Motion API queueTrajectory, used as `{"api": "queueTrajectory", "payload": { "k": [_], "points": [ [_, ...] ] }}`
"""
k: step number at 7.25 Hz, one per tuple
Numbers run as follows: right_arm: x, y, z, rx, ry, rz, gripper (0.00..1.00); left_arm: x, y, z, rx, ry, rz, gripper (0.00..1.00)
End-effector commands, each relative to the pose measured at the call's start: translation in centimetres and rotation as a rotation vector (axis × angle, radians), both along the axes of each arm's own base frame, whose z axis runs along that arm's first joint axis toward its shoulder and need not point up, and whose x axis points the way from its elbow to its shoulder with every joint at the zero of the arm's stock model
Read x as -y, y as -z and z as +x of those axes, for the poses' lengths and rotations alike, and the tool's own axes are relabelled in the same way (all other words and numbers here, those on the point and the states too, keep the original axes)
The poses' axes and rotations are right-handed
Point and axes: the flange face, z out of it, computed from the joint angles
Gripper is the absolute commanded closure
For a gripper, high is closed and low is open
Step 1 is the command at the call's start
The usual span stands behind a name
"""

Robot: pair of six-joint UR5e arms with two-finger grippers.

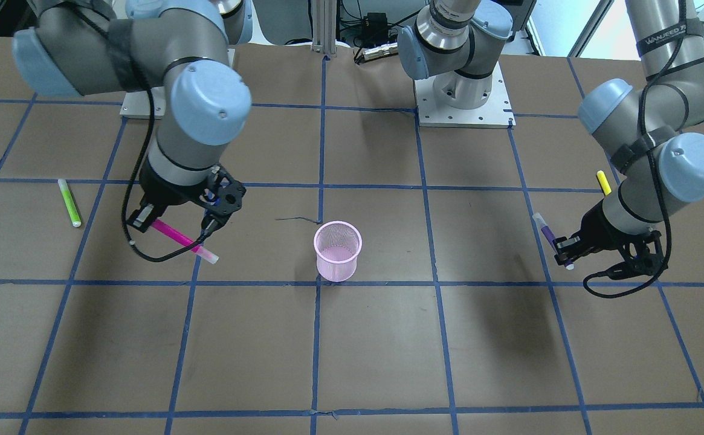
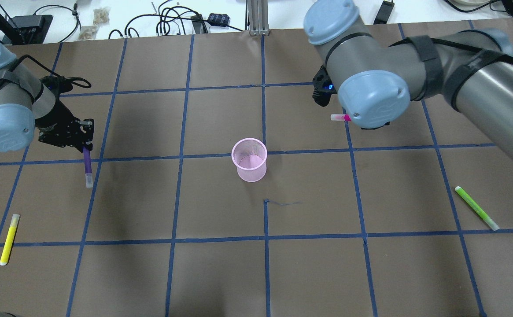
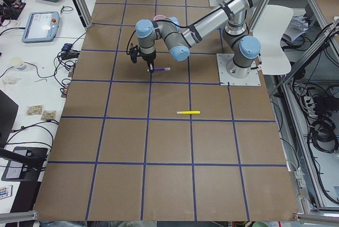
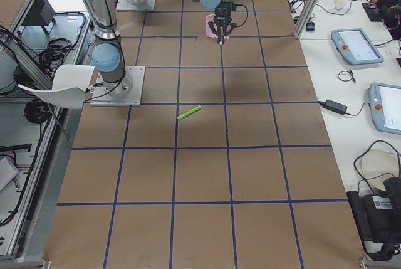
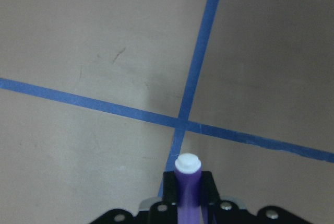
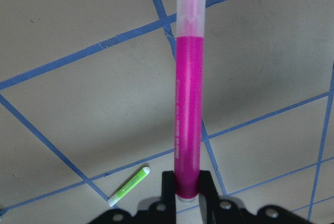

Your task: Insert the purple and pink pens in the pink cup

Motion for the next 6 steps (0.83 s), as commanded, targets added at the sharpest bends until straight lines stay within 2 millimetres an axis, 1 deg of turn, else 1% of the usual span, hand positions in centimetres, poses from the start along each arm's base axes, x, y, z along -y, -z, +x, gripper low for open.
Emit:
{"api": "queueTrajectory", "payload": {
  "k": [1, 2, 3, 4, 5, 6],
  "points": [
    [-3.3, 1.7, 7.2, -0.034, -0.079, 0.003, 1.0, -0.2, -1.4, -1.0, 0.005, 0.017, -0.015, 1.0],
    [-4.9, 2.3, 10.7, -0.034, -0.145, 0.017, 1.0, -0.3, -1.5, -1.0, 0.005, 0.015, -0.015, 1.0],
    [-5.8, 2.4, 14.1, -0.042, -0.202, 0.027, 1.0, -0.4, -1.7, -1.2, 0.005, 0.018, -0.019, 1.0],
    [-6.1, 1.8, 16.5, -0.061, -0.24, 0.055, 1.0, -0.6, -2.4, -1.7, -0.034, 0.017, -0.037, 1.0],
    [-5.8, 1.6, 18.1, -0.075, -0.258, 0.081, 1.0, -0.7, -2.8, -1.8, -0.038, 0.019, -0.049, 1.0],
    [-6.6, 2.9, 19.9, -0.087, -0.246, 0.081, 1.0, -0.6, -2.8, -1.8, -0.039, 0.02, -0.048, 1.0]
  ]
}}
